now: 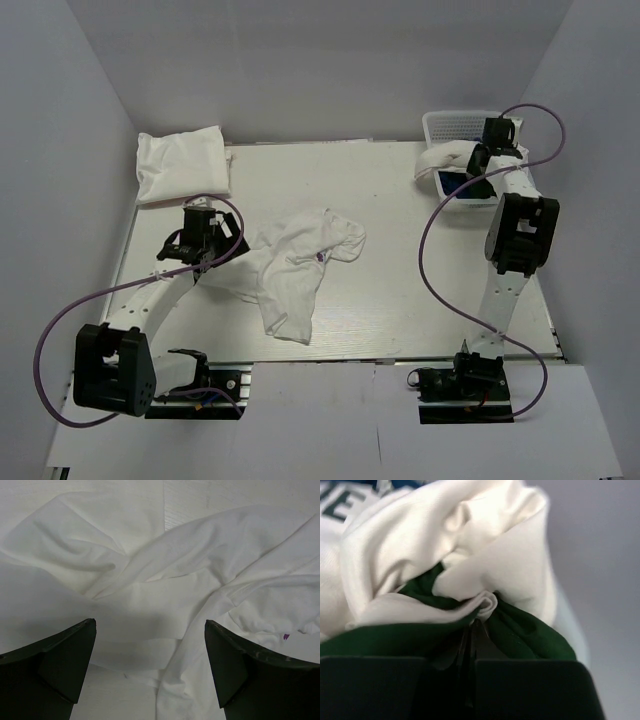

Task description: Fold and stack the t-shirts

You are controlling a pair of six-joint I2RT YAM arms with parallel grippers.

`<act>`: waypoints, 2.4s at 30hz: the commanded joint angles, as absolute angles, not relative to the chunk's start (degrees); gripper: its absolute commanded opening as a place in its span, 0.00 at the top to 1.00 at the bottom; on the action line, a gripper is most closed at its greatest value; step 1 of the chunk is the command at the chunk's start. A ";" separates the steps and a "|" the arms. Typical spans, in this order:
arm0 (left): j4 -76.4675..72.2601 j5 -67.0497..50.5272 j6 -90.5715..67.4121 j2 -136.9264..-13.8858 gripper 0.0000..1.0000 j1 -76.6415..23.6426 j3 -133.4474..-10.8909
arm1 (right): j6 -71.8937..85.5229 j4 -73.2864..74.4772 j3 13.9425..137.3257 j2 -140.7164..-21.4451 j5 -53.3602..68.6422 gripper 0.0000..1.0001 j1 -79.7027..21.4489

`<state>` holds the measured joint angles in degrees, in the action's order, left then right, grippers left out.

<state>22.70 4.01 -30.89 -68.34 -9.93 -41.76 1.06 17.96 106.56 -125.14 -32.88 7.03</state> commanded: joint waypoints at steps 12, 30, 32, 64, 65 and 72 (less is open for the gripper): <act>21.27 1.32 -30.50 -69.61 0.01 -10.20 -42.98 | -0.35 19.34 102.32 -120.25 -8.29 0.10 5.63; 21.27 1.85 -30.50 -71.10 0.01 -10.20 -43.06 | -7.99 17.31 105.80 -115.38 -9.20 0.10 -8.60; 21.97 2.37 -30.50 -71.81 0.01 -10.20 -43.07 | -7.91 18.19 109.32 -118.90 -12.11 0.10 -9.40; 23.03 3.43 -30.50 -69.08 0.01 -10.20 -43.07 | 0.95 13.97 108.89 -114.35 -37.51 1.00 -3.61; 23.03 3.43 -30.50 -69.08 0.01 -10.20 -43.07 | 2.01 14.41 109.07 -114.26 -38.57 1.00 -2.39; 23.03 3.96 -30.50 -69.08 0.01 -10.20 -43.07 | 5.81 20.83 109.78 -118.91 -25.65 1.00 4.65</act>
<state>22.70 3.05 -30.87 -70.63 -9.93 -42.15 3.33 18.04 108.33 -116.71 -33.15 2.79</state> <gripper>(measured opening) 0.987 0.024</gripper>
